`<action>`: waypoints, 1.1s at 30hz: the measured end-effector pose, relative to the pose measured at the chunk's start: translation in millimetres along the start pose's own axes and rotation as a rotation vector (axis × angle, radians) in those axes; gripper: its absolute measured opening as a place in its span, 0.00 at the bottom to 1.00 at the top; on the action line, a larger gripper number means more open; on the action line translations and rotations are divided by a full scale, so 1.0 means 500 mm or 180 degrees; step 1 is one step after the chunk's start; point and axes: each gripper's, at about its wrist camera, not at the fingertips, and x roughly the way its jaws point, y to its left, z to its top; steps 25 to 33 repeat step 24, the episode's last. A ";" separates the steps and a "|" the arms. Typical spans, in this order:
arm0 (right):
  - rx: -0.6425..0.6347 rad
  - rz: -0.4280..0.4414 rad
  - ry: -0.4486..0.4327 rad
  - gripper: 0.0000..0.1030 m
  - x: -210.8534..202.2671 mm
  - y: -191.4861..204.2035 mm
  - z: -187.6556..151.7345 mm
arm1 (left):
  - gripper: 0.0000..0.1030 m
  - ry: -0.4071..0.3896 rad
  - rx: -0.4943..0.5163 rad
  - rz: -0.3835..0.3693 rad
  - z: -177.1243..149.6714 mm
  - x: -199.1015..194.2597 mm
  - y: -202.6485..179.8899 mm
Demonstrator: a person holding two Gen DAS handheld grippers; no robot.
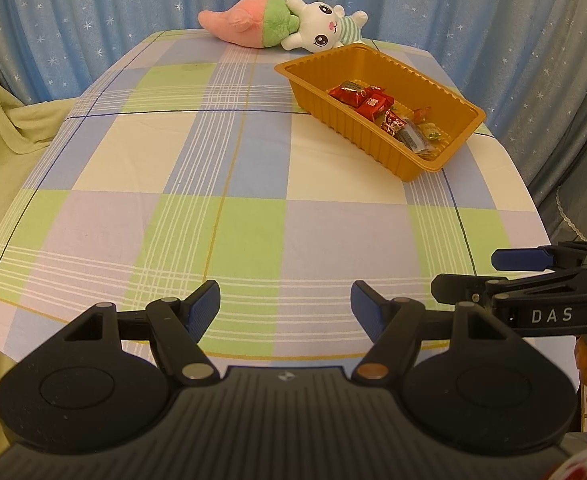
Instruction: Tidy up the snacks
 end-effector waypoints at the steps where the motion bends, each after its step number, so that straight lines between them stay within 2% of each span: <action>1: -0.0001 0.0001 0.0000 0.85 0.000 0.000 0.000 | 0.68 0.0000 0.0000 -0.0001 0.002 0.000 0.001; 20: 0.0002 0.0008 0.0015 0.85 0.005 -0.002 0.002 | 0.69 0.0014 -0.0015 0.0013 0.012 0.009 0.001; 24: 0.0003 0.0015 0.0029 0.85 0.010 -0.004 0.004 | 0.73 0.0053 -0.0041 0.0041 0.022 0.019 0.005; 33: 0.0003 0.0015 0.0029 0.85 0.010 -0.004 0.004 | 0.73 0.0053 -0.0041 0.0041 0.022 0.019 0.005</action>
